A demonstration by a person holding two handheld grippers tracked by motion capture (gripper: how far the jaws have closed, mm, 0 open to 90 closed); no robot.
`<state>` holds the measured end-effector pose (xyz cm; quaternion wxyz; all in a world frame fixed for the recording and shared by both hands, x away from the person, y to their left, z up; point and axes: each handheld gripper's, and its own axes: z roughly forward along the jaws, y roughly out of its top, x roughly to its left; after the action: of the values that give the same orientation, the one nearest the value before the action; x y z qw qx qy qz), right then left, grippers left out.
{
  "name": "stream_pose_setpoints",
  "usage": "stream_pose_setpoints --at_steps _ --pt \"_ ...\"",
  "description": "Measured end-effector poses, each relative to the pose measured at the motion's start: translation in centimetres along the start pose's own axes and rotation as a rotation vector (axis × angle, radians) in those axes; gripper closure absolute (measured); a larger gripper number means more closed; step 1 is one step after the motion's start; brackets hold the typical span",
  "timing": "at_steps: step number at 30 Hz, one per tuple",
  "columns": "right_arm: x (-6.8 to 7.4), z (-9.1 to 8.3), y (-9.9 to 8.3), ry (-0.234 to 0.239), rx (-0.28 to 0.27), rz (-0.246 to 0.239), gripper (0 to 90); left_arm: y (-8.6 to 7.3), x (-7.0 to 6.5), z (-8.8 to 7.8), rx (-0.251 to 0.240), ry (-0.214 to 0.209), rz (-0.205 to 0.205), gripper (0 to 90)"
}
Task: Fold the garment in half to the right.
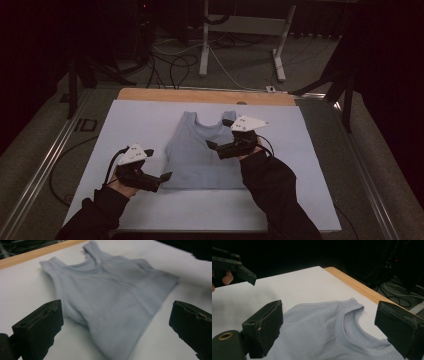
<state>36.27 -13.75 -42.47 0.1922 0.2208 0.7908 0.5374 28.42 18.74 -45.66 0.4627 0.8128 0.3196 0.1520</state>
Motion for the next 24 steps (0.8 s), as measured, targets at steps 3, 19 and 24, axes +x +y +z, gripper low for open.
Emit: stream_pose_setpoints --at_steps 3,19,24 --pt "-0.1 0.5 0.0 0.002 0.005 0.004 8.3 -0.1 0.0 0.3 0.014 0.002 -0.003 0.0" --pt "0.3 2.7 -0.4 0.035 0.006 -0.006 8.3 -2.6 0.8 3.6 0.172 -0.040 -0.114 0.2" --pt "0.5 2.9 -0.5 0.040 0.010 -0.008 8.3 -3.1 1.0 4.1 0.204 -0.049 -0.131 3.3"
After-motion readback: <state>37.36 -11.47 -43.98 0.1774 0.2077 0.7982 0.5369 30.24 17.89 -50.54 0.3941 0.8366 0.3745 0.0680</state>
